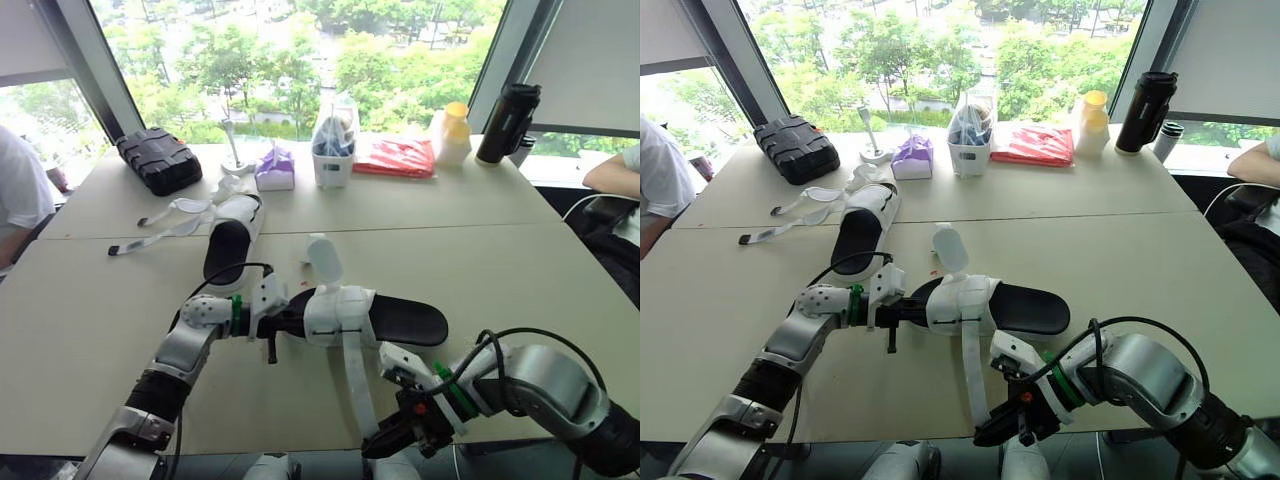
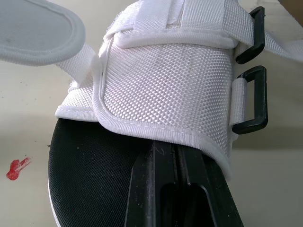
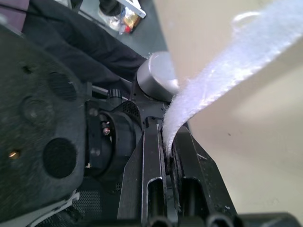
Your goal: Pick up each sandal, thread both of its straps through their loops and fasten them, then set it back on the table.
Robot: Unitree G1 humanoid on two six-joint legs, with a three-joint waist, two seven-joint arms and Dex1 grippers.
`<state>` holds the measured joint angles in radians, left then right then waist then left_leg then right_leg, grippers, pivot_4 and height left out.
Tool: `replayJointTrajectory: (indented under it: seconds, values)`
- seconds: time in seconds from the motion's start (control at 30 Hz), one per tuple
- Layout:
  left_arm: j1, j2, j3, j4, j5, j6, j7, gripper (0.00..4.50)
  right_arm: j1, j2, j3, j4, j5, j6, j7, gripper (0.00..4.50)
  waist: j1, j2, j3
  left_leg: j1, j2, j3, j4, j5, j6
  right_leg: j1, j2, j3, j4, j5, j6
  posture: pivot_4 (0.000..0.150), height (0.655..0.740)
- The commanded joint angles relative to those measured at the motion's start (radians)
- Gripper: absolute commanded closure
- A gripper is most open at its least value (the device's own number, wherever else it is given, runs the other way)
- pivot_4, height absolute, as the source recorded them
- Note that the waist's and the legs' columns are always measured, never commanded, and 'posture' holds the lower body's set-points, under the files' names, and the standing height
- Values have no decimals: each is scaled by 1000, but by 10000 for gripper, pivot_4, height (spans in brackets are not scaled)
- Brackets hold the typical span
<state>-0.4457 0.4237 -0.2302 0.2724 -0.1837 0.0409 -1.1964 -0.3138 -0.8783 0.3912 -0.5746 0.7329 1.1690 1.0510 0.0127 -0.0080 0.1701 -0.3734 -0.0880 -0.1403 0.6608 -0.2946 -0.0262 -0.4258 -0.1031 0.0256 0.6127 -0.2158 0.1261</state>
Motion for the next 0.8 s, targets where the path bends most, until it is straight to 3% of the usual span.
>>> replayJointTrajectory:
  seconds: [0.03,0.2,0.33,0.77,0.8]
  values:
    - [7,5,-76,108,89,-39,-8,45000,-65,-13,-76,-51,47,-23,32,44394,0,0,0,0,0,0,0,0,0,0,0,0,0,0,0,1500,7400]
    - [-26,-9,-97,203,113,-105,-6,45000,-212,-9,-154,-20,104,10,45,44394,3,0,-2,1,0,0,2,0,0,3,0,0,0,0,0,1500,7400]
    - [-47,-24,-110,253,128,-143,-10,45000,-377,19,-160,129,70,1,56,44394,4,1,-2,2,0,0,3,0,0,5,0,0,0,0,1,1500,7400]
    - [-55,-41,-107,262,133,-163,-10,45000,-494,156,-50,528,-150,-150,60,44394,19,3,-5,4,-1,0,3,0,0,6,-1,-1,0,1,1,1500,7400]
    - [-54,-42,-106,258,131,-161,-8,45000,-499,171,-53,552,-159,-152,53,41359,20,3,-5,3,-1,0,3,1,0,6,-1,-1,0,1,1,1500,7400]
